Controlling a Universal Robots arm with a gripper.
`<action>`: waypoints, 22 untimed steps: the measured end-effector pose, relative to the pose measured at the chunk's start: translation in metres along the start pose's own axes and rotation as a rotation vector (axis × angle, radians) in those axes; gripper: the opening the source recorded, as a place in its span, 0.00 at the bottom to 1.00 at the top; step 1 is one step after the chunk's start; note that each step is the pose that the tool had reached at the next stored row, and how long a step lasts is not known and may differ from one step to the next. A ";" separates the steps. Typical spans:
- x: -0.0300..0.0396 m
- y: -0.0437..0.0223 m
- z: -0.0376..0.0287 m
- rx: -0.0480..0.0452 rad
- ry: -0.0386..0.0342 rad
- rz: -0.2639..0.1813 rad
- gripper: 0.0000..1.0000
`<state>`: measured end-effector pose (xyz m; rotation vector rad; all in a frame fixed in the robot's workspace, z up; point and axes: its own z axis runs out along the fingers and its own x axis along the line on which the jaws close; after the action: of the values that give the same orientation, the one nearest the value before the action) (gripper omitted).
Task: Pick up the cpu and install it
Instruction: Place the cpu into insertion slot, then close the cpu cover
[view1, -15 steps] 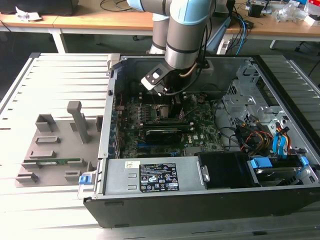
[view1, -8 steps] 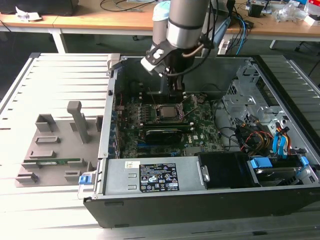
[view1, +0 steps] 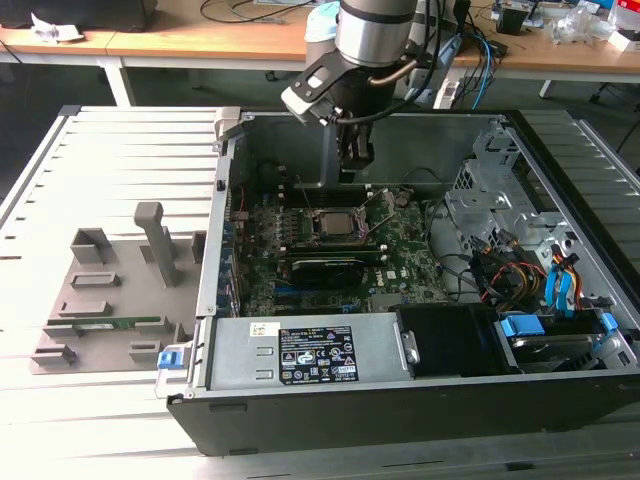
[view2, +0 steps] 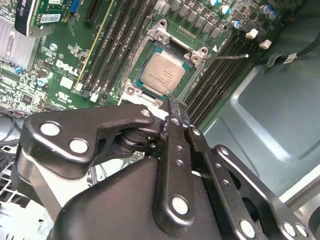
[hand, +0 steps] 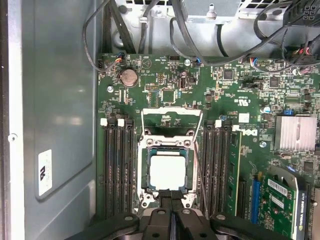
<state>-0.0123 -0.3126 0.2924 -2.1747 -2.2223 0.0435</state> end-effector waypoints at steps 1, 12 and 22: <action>0.0000 0.0000 0.0000 -0.0001 0.0000 0.000 0.11; -0.0010 0.0476 -0.0007 0.0023 -0.0040 0.000 0.11; -0.0003 0.0973 0.0367 0.0143 -0.0058 0.000 0.11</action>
<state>0.0833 -0.3108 0.2516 -2.1707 -2.2176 0.0656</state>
